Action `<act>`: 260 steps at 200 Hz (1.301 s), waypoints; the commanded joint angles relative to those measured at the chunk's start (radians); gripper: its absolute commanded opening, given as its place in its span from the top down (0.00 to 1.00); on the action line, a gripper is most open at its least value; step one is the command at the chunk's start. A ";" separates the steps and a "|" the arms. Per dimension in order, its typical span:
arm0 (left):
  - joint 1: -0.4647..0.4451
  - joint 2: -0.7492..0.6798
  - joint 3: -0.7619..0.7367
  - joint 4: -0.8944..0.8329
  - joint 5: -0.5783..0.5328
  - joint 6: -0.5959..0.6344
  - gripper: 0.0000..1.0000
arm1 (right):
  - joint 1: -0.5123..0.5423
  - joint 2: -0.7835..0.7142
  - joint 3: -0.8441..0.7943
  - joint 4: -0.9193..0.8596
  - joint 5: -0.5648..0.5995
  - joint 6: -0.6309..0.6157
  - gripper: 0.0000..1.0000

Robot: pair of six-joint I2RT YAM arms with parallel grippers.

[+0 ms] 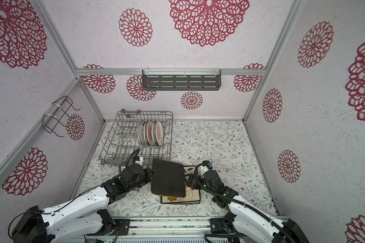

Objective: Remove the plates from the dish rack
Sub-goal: 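Lower the dark plate onto the floral plate while the right gripper holds the stack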

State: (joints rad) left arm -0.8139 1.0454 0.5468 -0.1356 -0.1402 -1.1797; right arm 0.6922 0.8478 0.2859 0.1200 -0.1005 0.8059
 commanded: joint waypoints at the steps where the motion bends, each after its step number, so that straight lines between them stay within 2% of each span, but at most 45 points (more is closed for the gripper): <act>1: -0.013 -0.027 0.006 -0.004 0.024 -0.018 1.00 | -0.009 -0.011 0.002 0.000 0.022 -0.002 0.01; 137: -0.021 -0.005 -0.055 -0.004 0.031 -0.052 1.00 | -0.025 0.077 0.061 -0.009 0.005 -0.034 0.01; 178: -0.021 -0.008 -0.085 -0.001 0.024 -0.067 0.89 | -0.028 0.076 0.061 -0.026 0.006 -0.036 0.01; 260: -0.027 0.010 -0.092 -0.003 0.030 -0.063 0.80 | -0.030 0.043 0.056 -0.062 0.025 -0.037 0.01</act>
State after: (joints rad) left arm -0.8310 1.0424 0.4507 -0.1349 -0.0921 -1.2312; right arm 0.6678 0.9054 0.3161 0.0895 -0.1001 0.7940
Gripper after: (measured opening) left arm 0.190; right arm 0.989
